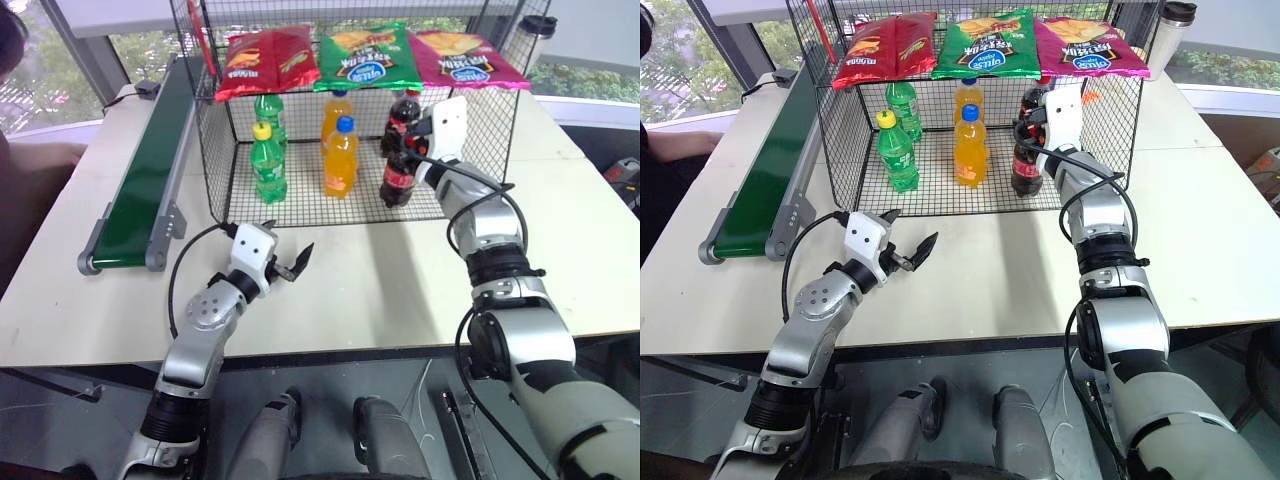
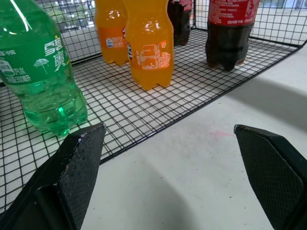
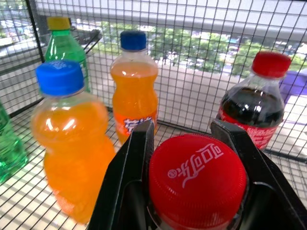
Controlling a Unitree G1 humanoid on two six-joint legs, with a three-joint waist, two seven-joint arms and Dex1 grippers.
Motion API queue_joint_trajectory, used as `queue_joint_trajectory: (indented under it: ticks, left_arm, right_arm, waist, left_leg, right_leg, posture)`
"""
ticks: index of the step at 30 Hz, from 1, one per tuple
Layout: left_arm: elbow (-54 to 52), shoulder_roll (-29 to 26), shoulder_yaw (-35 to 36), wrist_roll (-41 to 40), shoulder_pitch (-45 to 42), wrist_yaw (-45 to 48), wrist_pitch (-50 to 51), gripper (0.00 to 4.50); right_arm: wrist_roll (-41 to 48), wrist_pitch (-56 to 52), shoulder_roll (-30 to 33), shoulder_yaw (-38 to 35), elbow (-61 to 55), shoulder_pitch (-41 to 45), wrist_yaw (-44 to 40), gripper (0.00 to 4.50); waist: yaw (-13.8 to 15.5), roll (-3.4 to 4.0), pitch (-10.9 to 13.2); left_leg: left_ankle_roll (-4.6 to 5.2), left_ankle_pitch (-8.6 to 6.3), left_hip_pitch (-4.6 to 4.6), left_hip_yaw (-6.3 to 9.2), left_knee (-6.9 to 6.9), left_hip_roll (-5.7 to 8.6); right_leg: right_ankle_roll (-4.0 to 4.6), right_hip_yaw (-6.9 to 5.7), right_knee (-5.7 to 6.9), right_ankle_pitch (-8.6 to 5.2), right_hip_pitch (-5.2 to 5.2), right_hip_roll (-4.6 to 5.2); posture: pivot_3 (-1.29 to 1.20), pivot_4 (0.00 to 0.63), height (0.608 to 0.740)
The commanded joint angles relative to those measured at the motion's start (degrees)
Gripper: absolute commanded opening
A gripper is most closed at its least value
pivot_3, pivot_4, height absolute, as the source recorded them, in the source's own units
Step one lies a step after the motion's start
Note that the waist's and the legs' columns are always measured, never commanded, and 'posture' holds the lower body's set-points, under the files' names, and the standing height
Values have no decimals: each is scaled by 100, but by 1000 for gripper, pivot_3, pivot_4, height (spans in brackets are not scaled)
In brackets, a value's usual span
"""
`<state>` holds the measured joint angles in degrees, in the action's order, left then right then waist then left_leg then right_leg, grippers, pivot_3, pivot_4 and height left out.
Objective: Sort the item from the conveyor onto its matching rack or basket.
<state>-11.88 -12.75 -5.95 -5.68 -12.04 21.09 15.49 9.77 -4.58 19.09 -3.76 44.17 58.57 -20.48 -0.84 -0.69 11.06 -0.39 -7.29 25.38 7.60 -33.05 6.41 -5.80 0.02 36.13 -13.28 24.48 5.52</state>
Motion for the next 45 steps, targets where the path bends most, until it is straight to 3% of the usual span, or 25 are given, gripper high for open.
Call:
queue_joint_trajectory:
  ticks: [1, 6, 8, 13, 19, 29, 35, 40, 45]
  left_arm:
    - [-171, 56, -55, 23, 18, -40, -66, 4445]
    - [-194, 119, -89, 47, 39, -91, -35, 4445]
    - [-206, 119, -83, 49, 47, -93, -25, 4500]
    - [-238, 100, -73, 48, 96, -108, -1, 4500]
    - [-231, 92, -83, 55, 116, -121, 3, 4500]
    - [-144, 50, -98, 48, 98, -65, -15, 4500]
    - [-37, 10, -110, 35, 0, -3, -34, 4500]
    - [-23, -39, -120, 36, -5, 53, 28, 4500]
    - [-228, -205, -173, -165, 137, 377, 362, 4500]
  right_arm:
    - [-80, 566, 29, -157, 208, 438, 32, 1230]
    - [-153, 846, 33, -137, 732, 620, -80, 1230]
    - [-166, 891, 36, -140, 862, 654, -134, 2288]
    - [-215, 888, 43, -129, 938, 687, -213, 4430]
    - [-191, 625, 171, -107, 404, 461, -543, 4430]
    - [99, -1256, 858, -84, -2691, -1146, -1292, 4430]
    - [542, -2247, 1250, -31, -3979, -2199, -1947, 4430]
    - [980, -2701, 1267, 265, -4960, -3112, -2534, 4430]
    - [825, -2605, 902, 675, -5176, -3706, -2301, 4430]
  waist:
    - [2, 0, 0]
    - [-7, 1, 0]
    - [-9, 1, 0]
    - [-14, 3, -1]
    - [-5, 3, -1]
    - [13, 9, -4]
    - [15, 9, -7]
    - [12, 9, -7]
    - [17, 7, -10]
  left_leg:
    - [0, 0, 0, 0, 0, 0]
    - [0, 0, 0, -1, 0, 0]
    - [0, 0, 0, -1, 0, 0]
    - [-1, 0, -4, 0, 0, -2]
    - [-1, 0, -4, -1, 0, -2]
    - [-2, 0, -4, 1, -2, -1]
    - [-2, 0, -4, 0, -6, -1]
    - [-1, -1, -4, 1, -7, -3]
    - [-15, -9, -5, 2, -12, -5]
  right_leg:
    - [0, 0, 0, 0, 0, 0]
    - [0, 1, 1, 0, 0, -1]
    - [0, 1, 1, 0, 0, -1]
    - [0, 1, 4, 0, 0, -3]
    - [1, 3, 4, 0, -1, -2]
    - [2, 3, 5, -1, -2, 0]
    - [19, 3, 5, -10, -5, 3]
    - [18, 2, 5, -10, -6, 5]
    - [20, 0, 3, -11, -12, 4]
  posture:
    - [0, 150, 738]
    - [0, 150, 738]
    - [0, 150, 738]
    - [0, 150, 738]
    - [0, 150, 738]
    - [0, 150, 738]
    - [0, 150, 738]
    - [0, 150, 738]
    - [0, 150, 738]
